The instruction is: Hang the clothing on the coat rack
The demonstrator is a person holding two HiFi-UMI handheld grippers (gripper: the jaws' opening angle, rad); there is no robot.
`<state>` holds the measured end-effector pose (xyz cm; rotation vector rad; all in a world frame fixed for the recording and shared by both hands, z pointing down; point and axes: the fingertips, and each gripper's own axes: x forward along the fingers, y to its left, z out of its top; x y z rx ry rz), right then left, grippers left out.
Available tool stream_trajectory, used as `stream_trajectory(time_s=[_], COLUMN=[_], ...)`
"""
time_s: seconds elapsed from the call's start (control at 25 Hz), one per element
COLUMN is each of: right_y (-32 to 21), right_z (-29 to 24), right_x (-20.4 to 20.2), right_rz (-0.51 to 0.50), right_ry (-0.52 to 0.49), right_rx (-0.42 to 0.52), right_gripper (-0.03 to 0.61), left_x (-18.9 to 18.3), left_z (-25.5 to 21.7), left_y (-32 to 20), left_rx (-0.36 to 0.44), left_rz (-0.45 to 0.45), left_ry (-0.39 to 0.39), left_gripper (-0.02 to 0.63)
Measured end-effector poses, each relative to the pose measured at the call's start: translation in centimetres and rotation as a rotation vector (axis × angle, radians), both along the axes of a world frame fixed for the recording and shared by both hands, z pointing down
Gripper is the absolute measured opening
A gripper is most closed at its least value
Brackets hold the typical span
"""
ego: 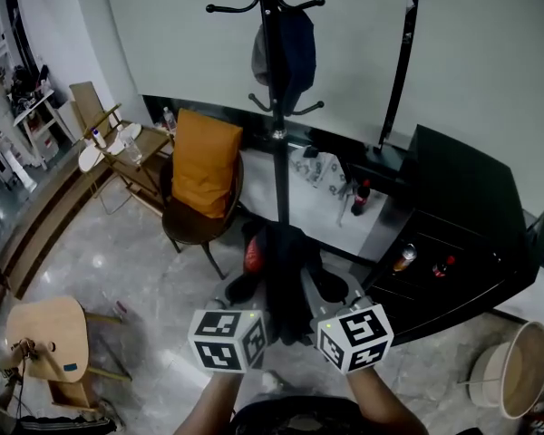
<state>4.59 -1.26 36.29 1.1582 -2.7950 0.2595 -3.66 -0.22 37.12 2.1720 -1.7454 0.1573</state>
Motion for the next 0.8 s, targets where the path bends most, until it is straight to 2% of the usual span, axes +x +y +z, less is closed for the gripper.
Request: stream_trajectory(time_s=[0.4, 0.8], right_y=[-1.6, -3.4], right_z=[-0.3, -0.7], right_x=[-5.5, -8.5], right_rz=[0.051, 0.067], right_ry=[0.029, 0.02], right_rx=[0.017, 0.034], right_gripper=[0.021, 0.021], left_x=[-5.9, -9.6], left_z=[-0.1, -0.4], left_y=[-1.7, -3.1], left_rx=[0.013, 0.026], left_rz=[0.042, 0.035], left_ry=[0.027, 0.024], left_gripper=[0.035, 0.034])
